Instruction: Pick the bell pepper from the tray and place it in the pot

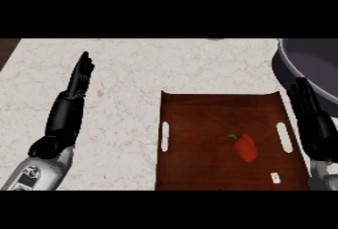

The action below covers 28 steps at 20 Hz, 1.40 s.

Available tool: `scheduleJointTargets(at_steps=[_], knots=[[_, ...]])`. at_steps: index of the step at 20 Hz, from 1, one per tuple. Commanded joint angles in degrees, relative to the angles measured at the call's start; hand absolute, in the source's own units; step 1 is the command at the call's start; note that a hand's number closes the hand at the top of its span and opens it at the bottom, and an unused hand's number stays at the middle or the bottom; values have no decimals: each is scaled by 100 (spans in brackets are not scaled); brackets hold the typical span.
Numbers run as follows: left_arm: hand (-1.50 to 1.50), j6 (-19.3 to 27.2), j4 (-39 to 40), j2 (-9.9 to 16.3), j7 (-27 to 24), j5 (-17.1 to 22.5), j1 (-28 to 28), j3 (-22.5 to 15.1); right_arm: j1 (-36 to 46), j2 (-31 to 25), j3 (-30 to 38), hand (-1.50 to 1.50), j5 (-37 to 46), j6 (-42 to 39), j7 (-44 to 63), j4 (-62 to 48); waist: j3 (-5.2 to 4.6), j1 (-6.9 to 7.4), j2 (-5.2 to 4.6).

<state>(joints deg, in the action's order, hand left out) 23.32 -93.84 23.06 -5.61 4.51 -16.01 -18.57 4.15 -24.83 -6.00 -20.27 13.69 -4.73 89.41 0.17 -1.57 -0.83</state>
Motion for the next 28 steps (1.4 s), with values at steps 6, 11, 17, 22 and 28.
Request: scheduleJointTargets(at_steps=[6,11,17,22,28], knots=[[0,5,294,-165,745,719,126,544,1506,-732,-511,150,-318,-2659,-699,-246,7,839,-62],[0,-190,292,-184,1197,1131,117,688,1758,-1043,-623,-150,910,-3031,-2722,-1691,20,671,-69],[0,-313,401,-41,1300,1222,200,921,2463,-1491,-419,-150,1122,-4415,-4558,-2951,2,455,2],[0,-427,408,-36,1152,1319,266,1161,2873,-1832,-1104,-150,1892,-4763,-4301,-2795,-16,340,52],[0,-323,334,30,1446,1193,239,1114,3231,-2449,-2106,-150,2791,-4933,-3506,-1650,-21,255,98]])
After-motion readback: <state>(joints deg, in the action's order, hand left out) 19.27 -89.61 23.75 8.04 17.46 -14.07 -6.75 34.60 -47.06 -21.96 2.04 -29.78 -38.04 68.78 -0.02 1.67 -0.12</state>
